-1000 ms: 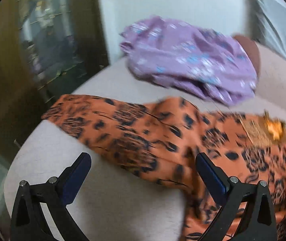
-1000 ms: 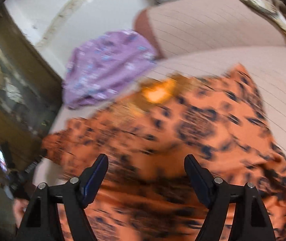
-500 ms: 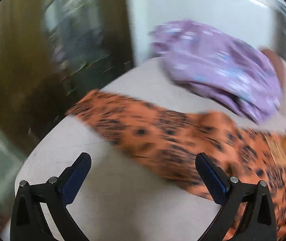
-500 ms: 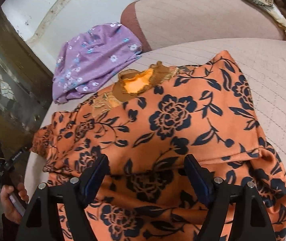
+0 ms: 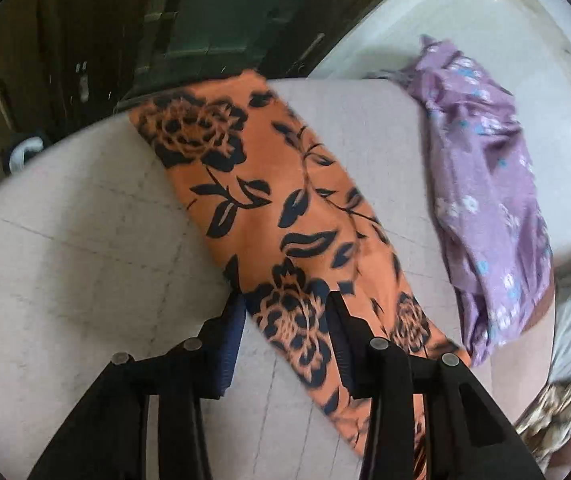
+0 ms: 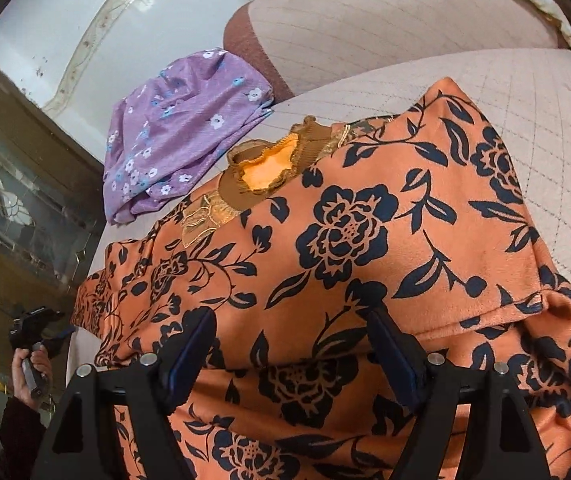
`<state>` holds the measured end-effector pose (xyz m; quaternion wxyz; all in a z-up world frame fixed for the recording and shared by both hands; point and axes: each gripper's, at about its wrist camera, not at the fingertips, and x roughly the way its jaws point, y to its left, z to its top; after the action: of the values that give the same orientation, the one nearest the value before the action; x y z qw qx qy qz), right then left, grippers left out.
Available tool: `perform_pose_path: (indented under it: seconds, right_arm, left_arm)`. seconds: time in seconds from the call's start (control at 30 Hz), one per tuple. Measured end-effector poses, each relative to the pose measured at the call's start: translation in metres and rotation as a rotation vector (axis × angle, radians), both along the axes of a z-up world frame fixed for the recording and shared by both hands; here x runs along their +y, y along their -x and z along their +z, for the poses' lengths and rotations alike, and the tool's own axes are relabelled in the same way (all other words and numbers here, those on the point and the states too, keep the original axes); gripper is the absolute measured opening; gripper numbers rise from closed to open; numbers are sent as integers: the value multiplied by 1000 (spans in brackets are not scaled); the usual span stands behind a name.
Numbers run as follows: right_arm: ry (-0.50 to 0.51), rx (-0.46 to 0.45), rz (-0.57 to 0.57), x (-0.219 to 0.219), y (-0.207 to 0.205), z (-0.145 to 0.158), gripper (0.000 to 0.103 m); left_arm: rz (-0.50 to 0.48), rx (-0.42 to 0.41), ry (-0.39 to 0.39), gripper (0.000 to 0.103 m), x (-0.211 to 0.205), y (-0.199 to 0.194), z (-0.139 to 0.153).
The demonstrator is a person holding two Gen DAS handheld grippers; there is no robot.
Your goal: Fold small clothes
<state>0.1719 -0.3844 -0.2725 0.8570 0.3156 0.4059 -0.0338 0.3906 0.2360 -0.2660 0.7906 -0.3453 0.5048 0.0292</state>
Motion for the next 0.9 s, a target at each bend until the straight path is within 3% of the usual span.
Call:
perform_pose_path:
  seconds: [0.1, 0.23, 0.27, 0.33, 0.43, 0.53, 0.63, 0.73, 0.9]
  right_arm:
    - [-10, -4, -5, -4, 2, 1, 81]
    - [-35, -23, -16, -10, 6, 6, 81]
    - [-37, -27, -19, -11, 6, 7, 81]
    - [-38, -38, -26, -13, 7, 10, 81]
    - [-17, -63, -45, -17, 10, 18, 81]
    - [-20, -93, -76, -25, 14, 25, 81]
    - [-34, -116, -109, -35, 20, 33, 81]
    - [-41, -139, -151, -47, 29, 42, 81]
    - [-63, -206, -258, -80, 57, 64, 81]
  left_arm:
    - [57, -40, 45, 49, 4, -9, -2]
    - [101, -65, 48, 46, 5, -18, -3]
    - [110, -67, 29, 42, 7, -21, -2]
    - [124, -47, -21, 9, 11, -21, -2]
    - [124, -30, -54, 9, 9, -21, 4]
    - [76, -79, -135, 8, -4, -17, 32]
    - [-26, -157, -191, 8, -38, -6, 74]
    - [-177, -252, -299, 8, -92, 18, 120]
    - [-479, -403, -420, 8, -213, 79, 176]
